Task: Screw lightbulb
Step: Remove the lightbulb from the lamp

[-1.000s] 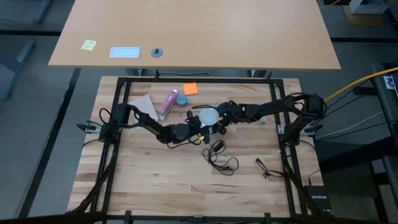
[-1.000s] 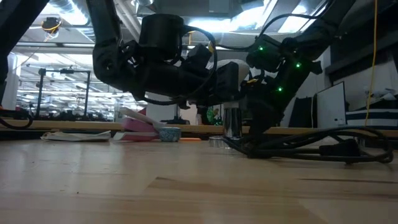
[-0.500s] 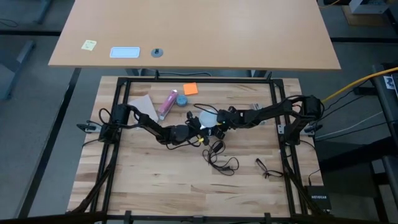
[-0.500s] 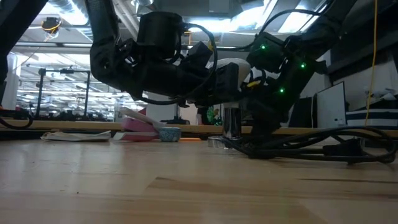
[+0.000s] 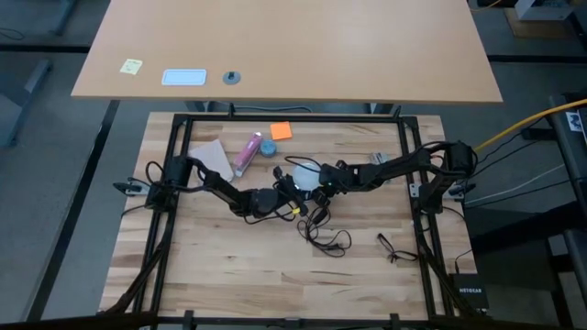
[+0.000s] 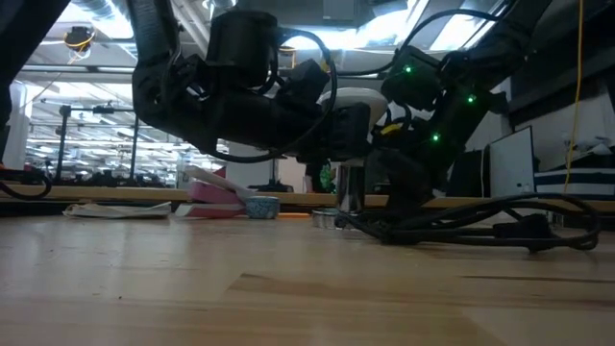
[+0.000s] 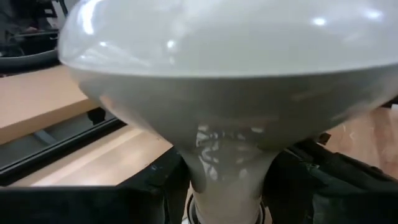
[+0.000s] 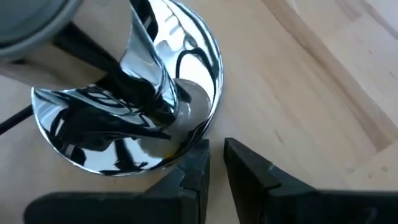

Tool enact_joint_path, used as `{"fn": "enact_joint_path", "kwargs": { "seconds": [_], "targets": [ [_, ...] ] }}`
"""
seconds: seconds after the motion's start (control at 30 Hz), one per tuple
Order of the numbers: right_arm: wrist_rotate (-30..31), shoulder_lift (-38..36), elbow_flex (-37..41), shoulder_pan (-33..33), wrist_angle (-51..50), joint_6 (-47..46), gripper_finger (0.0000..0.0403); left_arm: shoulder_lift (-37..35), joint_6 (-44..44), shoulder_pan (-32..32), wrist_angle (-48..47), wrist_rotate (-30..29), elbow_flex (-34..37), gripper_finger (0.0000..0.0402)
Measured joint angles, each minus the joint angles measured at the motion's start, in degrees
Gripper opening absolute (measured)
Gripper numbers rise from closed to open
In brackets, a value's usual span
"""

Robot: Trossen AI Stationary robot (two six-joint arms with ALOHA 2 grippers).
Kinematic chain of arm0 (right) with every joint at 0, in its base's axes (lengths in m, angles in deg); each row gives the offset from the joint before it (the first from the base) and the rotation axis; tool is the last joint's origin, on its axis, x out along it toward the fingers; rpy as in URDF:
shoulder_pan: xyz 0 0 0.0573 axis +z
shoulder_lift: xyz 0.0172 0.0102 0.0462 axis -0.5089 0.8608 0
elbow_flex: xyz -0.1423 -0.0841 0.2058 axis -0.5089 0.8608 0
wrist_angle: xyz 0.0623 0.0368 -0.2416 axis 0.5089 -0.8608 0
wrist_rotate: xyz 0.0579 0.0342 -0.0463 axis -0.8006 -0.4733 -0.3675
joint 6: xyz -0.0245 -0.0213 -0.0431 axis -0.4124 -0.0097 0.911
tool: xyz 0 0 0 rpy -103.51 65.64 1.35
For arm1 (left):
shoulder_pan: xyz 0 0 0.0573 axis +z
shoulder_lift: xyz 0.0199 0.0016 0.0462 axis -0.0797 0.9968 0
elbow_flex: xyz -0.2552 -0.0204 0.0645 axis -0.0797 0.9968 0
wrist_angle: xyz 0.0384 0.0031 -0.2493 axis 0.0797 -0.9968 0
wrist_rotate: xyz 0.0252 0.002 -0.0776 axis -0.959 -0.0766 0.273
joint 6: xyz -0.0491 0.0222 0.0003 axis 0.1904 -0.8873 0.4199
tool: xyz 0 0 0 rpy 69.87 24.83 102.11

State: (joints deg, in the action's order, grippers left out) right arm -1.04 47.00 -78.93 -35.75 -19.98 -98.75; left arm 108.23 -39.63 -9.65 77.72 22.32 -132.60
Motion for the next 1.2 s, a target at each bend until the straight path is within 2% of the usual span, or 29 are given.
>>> {"fn": "enact_joint_path", "kwargs": {
  "seconds": [0.37, 0.57, 0.9, 1.2],
  "targets": [
    [0.62, -2.78, -0.12, -5.68, 1.18, 4.38, 0.006, 0.0, 0.52, -1.49, 0.04, 0.5, -0.09, 0.016],
    [-3.2, -2.78, -0.08, -9.1, 2.68, 8.0, 0.006, 0.0, 1.29, -1.73, 0.07, 0.1, -0.07, 0.016],
    [-5.88, -1.74, 0.93, -6.12, 2.99, 6.3, 0.006, 0.0, 1.82, -2.39, 0.09, -2.77, -0.04, 0.016],
    [-6.9, -1.57, 4.09, -3.38, 8.59, 0.92, 0.006, 0.0, 0.04, -3.88, 0.17, -9.61, -0.04, 0.016]
  ]
}}
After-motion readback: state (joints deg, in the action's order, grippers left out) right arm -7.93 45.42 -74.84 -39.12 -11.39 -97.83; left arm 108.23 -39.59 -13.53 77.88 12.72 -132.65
